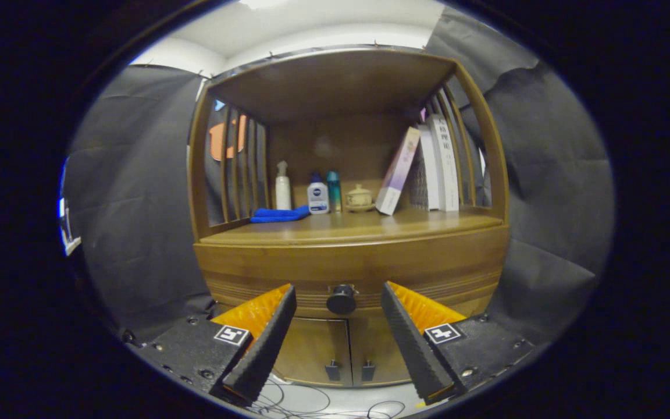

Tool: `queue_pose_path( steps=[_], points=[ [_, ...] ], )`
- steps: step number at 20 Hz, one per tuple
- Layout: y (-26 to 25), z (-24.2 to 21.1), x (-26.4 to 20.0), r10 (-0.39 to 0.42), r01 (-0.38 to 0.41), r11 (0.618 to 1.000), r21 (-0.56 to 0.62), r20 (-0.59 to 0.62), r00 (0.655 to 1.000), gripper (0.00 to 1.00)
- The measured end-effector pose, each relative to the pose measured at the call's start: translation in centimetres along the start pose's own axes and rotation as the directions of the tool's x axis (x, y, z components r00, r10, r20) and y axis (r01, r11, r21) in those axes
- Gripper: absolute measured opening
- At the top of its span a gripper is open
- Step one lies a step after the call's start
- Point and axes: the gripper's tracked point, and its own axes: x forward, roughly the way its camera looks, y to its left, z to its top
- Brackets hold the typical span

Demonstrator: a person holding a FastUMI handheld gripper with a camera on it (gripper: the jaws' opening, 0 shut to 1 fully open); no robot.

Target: Pull open the drawer, take out the items inside it, and place them on the countertop above the cabinet.

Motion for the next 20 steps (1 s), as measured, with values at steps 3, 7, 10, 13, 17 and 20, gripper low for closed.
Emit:
queue_pose_path(
  steps=[3, 7, 10, 13, 17, 20],
  points=[
    [-0.2, -0.6, 2.5, -0.016, 0.016, 1.000, -0.006, -0.009, 1.000, 0.86],
    [0.0, -1.3, 4.6, -0.020, 0.019, 0.999, -0.035, -0.021, 1.000, 0.82],
    [-0.2, -2.0, 5.7, -0.044, 0.043, 0.998, -0.039, -0.030, 0.999, 0.78],
    [-0.8, -3.2, 7.0, -0.069, 0.068, 0.997, -0.020, -0.046, 0.997, 0.68],
    [-0.6, -4.5, 8.6, -0.064, 0.062, 0.998, -0.032, -0.070, 0.995, 0.61],
    [-0.9, -4.5, 9.3, -0.071, 0.068, 0.997, -0.042, -0.062, 0.996, 0.58]
  ],
)
